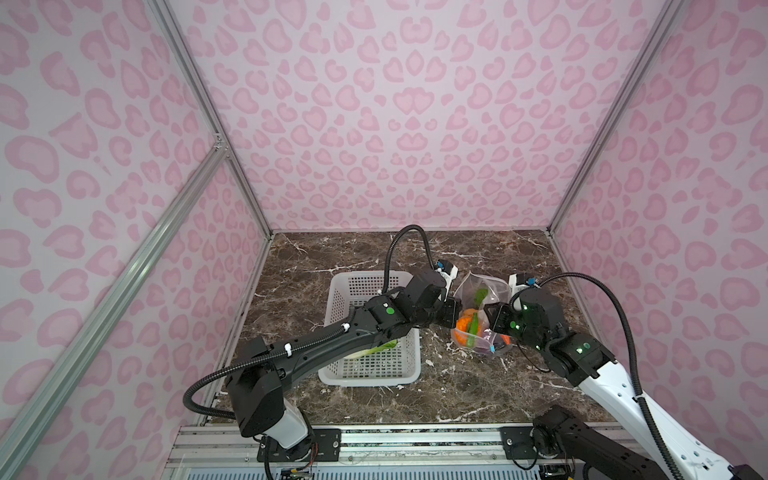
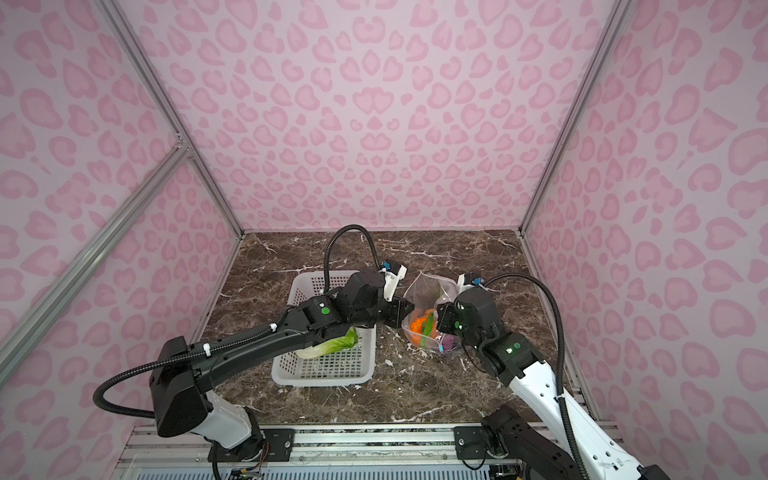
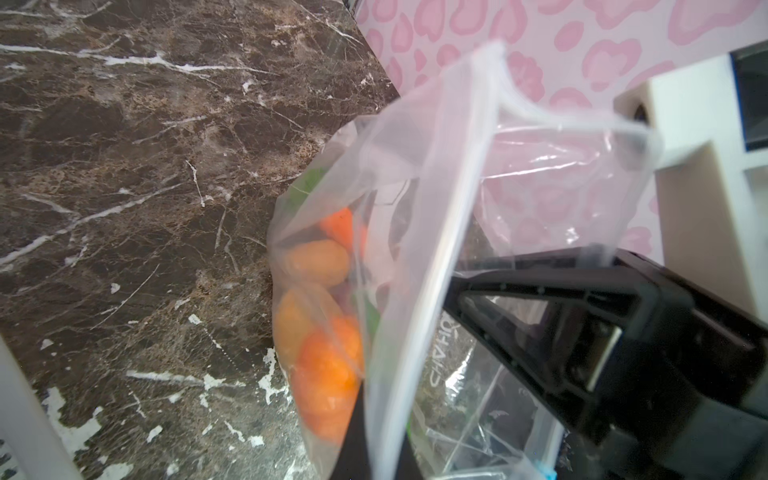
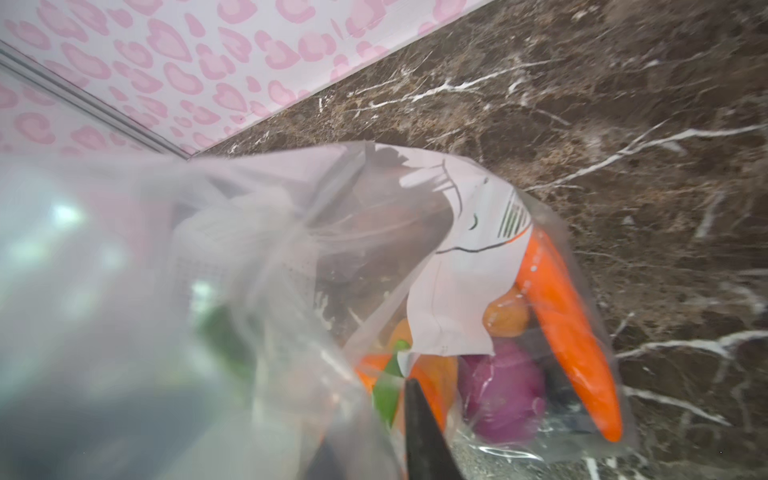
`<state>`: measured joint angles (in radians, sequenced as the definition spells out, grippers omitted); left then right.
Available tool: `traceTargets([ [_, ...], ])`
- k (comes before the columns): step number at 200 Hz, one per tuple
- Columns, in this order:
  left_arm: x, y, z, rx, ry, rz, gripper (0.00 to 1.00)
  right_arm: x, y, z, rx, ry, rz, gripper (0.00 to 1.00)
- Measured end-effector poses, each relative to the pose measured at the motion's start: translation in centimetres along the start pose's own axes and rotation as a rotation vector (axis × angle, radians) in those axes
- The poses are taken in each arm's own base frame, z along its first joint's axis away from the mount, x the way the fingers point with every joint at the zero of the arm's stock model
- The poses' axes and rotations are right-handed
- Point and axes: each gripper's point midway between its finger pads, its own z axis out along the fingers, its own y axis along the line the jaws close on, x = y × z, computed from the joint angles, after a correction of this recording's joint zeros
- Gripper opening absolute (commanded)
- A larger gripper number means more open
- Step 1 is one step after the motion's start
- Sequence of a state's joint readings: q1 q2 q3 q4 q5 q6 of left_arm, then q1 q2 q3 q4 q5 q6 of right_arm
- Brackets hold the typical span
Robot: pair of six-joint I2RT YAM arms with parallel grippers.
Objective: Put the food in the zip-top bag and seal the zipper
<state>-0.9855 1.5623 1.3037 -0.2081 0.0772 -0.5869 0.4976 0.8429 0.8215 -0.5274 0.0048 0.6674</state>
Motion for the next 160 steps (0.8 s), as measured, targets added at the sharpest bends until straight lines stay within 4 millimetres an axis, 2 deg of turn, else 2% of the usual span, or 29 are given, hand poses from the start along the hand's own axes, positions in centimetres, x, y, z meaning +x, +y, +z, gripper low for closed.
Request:
traceTargets([
  [40,-2.5,-0.5,-2.0,-0.018,-0.091,0.008,0.03,-3.6,0.0,-2.9,0.080,-0.084,-0.074,0.00],
  [70,-4.2,-1.3,-4.2,-0.007,-0.152,0.021,0.03,-7.5,1.9,-5.6,0.091,-0.146,-0.161,0.00],
  [94,-6.2,-2.3,-6.6,0.012,-0.232,0.038,0.03,-9.3,3.0,-7.3,0.076,-0.181,-0.215,0.00],
  [116,-6.9,-2.1,-7.3,0.002,-0.281,0.040,0.03,-10.2,3.6,-8.0,0.081,-0.182,-0.254,0.00],
  [135,-5.7,-0.9,-6.1,-0.036,-0.251,0.038,0.03,-10.0,4.1,-7.9,0.060,-0.159,-0.281,0.00],
  [160,-4.2,0.8,-4.5,-0.096,-0.207,0.036,0.03,-8.3,5.4,-6.4,-0.014,-0.065,-0.306,0.00],
])
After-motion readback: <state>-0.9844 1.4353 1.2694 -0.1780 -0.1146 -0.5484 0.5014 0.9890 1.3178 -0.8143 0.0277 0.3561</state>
